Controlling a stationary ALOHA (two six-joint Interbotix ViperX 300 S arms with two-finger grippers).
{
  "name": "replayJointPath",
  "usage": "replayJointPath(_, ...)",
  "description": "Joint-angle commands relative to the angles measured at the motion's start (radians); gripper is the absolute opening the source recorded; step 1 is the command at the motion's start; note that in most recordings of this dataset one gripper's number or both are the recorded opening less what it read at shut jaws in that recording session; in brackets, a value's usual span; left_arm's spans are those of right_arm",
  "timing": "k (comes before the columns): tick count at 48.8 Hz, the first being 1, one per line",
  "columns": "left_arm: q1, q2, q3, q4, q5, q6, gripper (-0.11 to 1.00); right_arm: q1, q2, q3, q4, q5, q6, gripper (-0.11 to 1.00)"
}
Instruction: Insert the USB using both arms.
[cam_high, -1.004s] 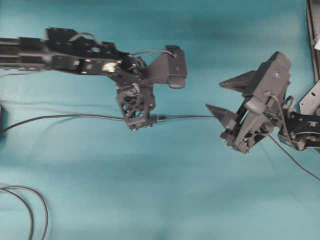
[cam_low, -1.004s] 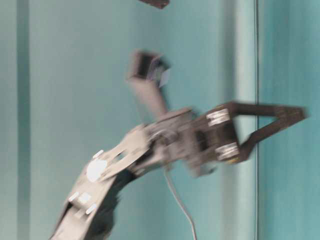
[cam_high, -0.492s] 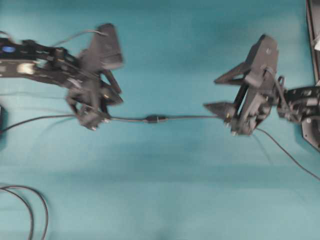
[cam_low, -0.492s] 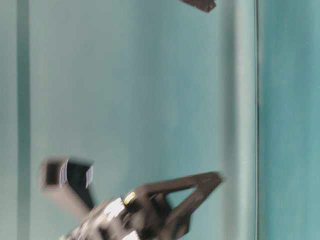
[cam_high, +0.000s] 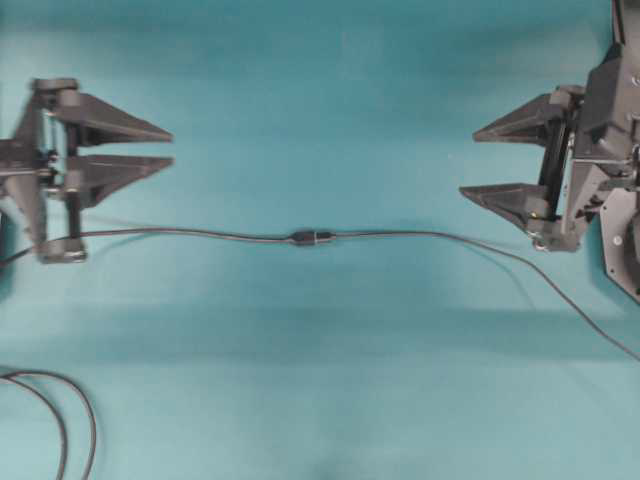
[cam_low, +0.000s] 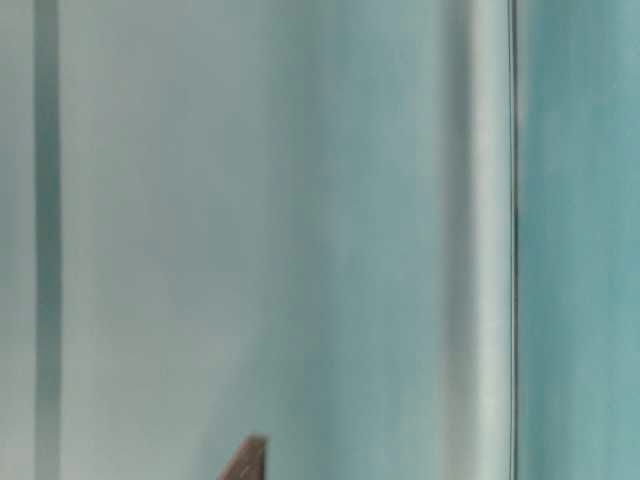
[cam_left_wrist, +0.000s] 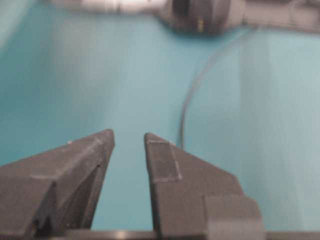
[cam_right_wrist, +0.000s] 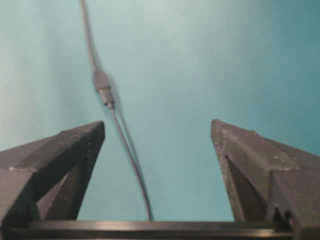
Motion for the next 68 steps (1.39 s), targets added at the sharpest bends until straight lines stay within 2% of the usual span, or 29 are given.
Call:
replayJointPath(1,-0.034,-0.005,0.02,-0.005,-0.029,0.014,0.86,0.005,0.002,0.008,-0.003,-0.049,-0.055,0.87)
replayJointPath(11,-0.066,0.018,0.086,-0.006,-0.035,0.003,0.86,0.003,0.002,0.089,-0.005,-0.081,-0.196,0.87)
replayJointPath(14,-0.066,0.02,0.109,-0.006,-0.054,0.002,0.87,0.003,0.002,0.106,-0.005,-0.097,-0.215,0.87)
replayJointPath(22,-0.066,0.02,0.149,-0.006,-0.054,0.0,0.87,0.003,0.003,0.133,-0.005,-0.107,-0.215,0.87)
replayJointPath(68,-0.066,0.069,0.15,-0.006,-0.052,-0.002,0.86,0.003,0.002,0.181,-0.005,-0.129,-0.221,0.87)
